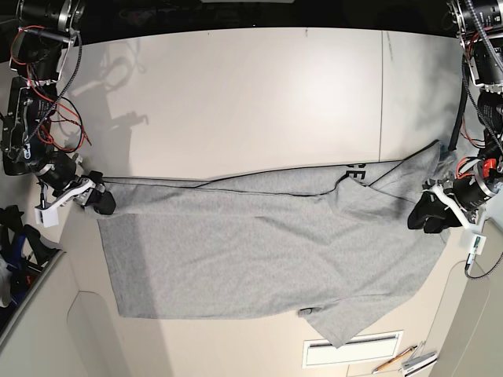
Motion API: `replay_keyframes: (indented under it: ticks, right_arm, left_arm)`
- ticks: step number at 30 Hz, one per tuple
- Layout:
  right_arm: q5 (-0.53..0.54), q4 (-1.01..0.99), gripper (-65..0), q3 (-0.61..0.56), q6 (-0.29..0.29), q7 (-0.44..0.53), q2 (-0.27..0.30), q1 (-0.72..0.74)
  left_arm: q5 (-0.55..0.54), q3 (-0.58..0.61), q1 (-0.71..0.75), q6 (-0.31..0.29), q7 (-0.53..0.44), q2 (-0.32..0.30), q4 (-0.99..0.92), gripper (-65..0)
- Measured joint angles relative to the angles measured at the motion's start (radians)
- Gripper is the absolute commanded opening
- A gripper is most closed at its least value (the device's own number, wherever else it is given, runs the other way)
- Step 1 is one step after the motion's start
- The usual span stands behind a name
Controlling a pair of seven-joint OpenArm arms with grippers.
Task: Fold the T-shirt properly
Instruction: 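Lift the shirt edge with both grippers and pull it taut, then drag the held shirt edge with both grippers away from the hem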
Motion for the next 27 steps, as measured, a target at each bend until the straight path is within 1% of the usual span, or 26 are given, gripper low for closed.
replay_keyframes:
  ticks: [1, 4, 7, 9, 11, 12, 15, 16, 19, 20, 23, 25, 27]
  right_arm:
    - [0.0, 0.0, -35.9, 0.002, 0.0, -0.001, 0.0, 0.0]
    - [0.001, 0.0, -35.9, 0.057, 0.0, -0.024, 0.0, 0.0]
    - [0.004, 0.006, -35.9, 0.162, 0.0, -0.037, 0.0, 0.0]
    - [0.005, 0.006, -35.9, 0.229, -0.001, -0.048, 0.002, 0.0]
    - [0.005, 0.007, -35.7, 0.264, -0.004, -0.052, 0.003, -0.003]
    - [0.007, 0.006, -33.5, 0.265, -0.004, -0.052, 0.003, -0.004]
    - [0.008, 0.006, -23.8, 0.256, -0.003, -0.053, -0.001, -0.004]
    - [0.008, 0.006, -22.6, 0.251, -0.003, -0.053, -0.001, -0.004]
    - [0.008, 0.006, -22.5, 0.238, -0.003, -0.052, 0.0, -0.004]
    - [0.008, 0.006, -22.6, 0.234, -0.003, -0.051, 0.0, -0.005]
    - [0.008, 0.006, -22.6, 0.221, -0.003, -0.051, -0.006, -0.005]
    - [-0.002, 0.006, -22.6, 0.209, -0.003, -0.049, -0.018, -0.005]
    - [-0.034, 0.006, -22.6, 0.194, -0.004, -0.049, -0.04, -0.005]
  left_arm:
    - [-0.023, -0.003, 0.0, 0.0, 0.041, 0.0, 0.0, -30.6]
    - [-0.163, -0.061, 0.006, 0.0, 0.139, 0.003, 0.0, -30.7]
    - [-0.296, -0.182, 0.04, 0.0, 0.179, 0.002, 0.003, -30.6]
    - [-0.339, -0.276, 0.093, 0.001, 0.202, 0.002, 0.003, -30.6]
    - [-0.353, -0.353, 0.154, 0.002, 0.219, 0.004, 0.002, -30.6]
    - [-0.362, -0.386, 0.178, 0.004, 0.222, 0.008, 0.0, -30.6]
    - [-0.403, -0.461, 0.216, 0.004, 0.215, 0.018, 0.001, -30.3]
    - [-0.403, -0.481, 0.222, 0.005, 0.214, 0.024, 0.001, -29.5]
    - [-0.406, -0.492, 0.253, 0.005, 0.21, 0.05, 0.001, -22.2]
    - [-0.402, -0.492, 0.262, 0.005, 0.214, 0.065, 0.001, -20.7]
    - [-0.401, -0.489, 0.279, 0.004, 0.221, 0.1, 0.001, -20.2]
    - [-0.401, -0.489, 0.28, 0.005, 0.217, 0.104, 0.001, -20.2]
    - [-0.385, -0.491, 0.279, 0.005, 0.216, 0.106, 0.001, -20.2]
